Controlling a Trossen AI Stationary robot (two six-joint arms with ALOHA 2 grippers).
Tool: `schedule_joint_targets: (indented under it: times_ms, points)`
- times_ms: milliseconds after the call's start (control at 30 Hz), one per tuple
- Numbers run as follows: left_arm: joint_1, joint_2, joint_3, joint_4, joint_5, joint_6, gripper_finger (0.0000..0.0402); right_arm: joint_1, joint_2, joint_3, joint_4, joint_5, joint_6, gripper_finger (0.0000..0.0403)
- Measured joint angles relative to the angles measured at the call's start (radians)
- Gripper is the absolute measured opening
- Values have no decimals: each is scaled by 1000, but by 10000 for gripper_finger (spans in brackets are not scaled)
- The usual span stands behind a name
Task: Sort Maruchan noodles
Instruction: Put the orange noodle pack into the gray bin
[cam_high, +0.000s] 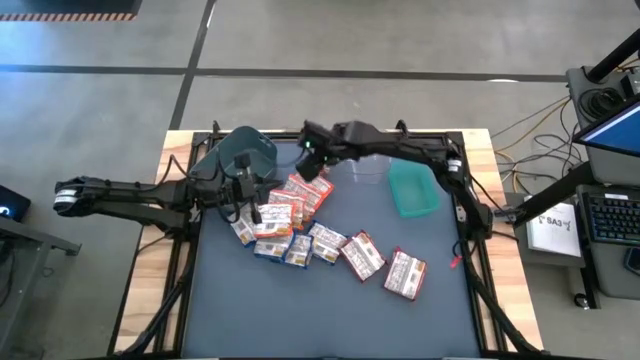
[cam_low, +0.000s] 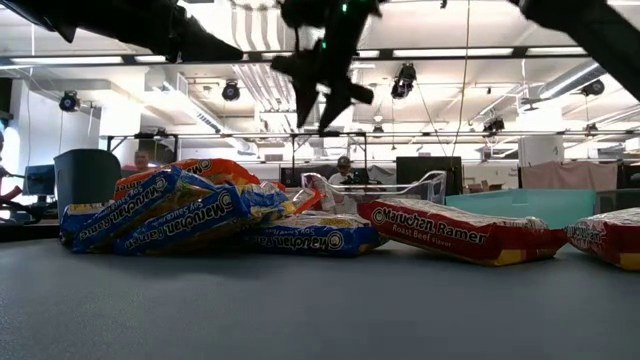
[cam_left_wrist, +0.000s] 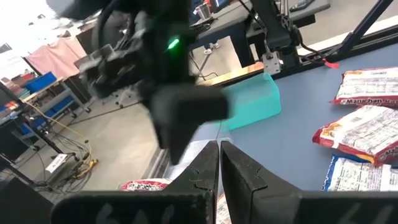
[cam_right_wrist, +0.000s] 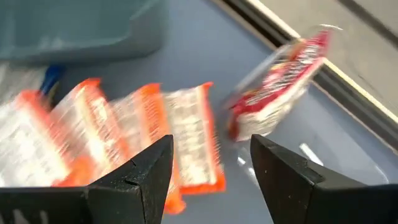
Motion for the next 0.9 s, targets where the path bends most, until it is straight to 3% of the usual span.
schedule_joint_targets:
  times_ms: [300,600,900]
  points:
    - [0,2,0,9,1,-68,0,160,-134,-252,172,4,-114,203]
    - [-16,8,4,-15,2,-329,0,246,-377,-718,589,-22,-219,203]
    - [-109,46,23,-18,35,-536,0,258,-602,-1126,969,-143,-373,203]
